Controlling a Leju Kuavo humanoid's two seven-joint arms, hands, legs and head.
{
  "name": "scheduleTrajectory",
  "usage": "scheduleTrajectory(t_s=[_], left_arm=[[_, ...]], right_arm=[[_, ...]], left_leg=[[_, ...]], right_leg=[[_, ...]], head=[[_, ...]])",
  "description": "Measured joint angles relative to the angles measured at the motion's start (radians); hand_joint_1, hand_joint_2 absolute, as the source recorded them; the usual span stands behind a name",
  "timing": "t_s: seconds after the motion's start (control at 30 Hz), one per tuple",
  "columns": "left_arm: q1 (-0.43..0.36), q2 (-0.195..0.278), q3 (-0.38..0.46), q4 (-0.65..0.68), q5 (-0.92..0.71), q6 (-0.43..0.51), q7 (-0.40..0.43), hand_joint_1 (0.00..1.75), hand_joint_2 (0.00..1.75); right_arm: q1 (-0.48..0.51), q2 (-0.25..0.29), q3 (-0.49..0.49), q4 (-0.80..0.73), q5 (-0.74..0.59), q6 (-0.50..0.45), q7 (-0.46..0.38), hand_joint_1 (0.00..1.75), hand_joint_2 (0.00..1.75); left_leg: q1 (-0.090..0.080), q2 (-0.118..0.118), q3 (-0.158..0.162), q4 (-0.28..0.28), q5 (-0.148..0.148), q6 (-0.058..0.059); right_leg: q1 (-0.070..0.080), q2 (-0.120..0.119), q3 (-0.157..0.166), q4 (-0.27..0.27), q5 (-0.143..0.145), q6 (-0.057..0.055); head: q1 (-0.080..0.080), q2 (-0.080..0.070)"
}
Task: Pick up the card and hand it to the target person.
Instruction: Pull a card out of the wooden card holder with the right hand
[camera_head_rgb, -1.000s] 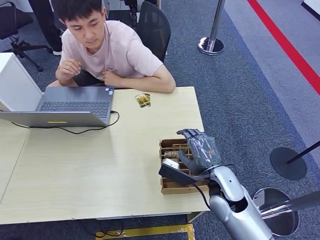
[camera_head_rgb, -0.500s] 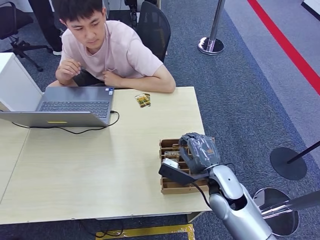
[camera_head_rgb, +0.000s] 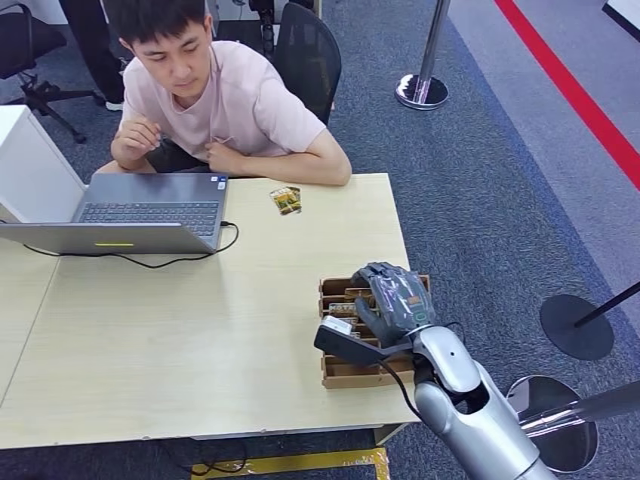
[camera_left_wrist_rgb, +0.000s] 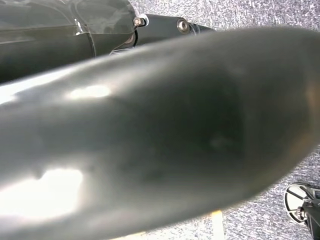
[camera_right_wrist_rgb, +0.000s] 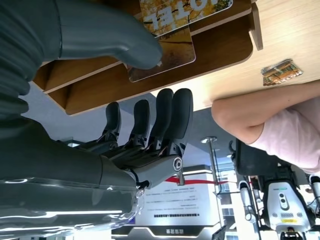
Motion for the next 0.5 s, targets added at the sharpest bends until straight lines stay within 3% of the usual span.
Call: scheduleTrajectory(t_s=[0.5], left_arm=[[0.000,0.000,0.000,0.000,0.000,0.000,0.000,0.00,0.00]], right_arm=[[-0.001,0.000,0.001,0.001,0.000,0.000,0.000,0.86,1.75]], left_leg=[[0.000,0.000,0.000,0.000,0.000,0.000]], right_leg=[[0.000,0.000,0.000,0.000,0.000,0.000]], head=[[0.000,0.000]])
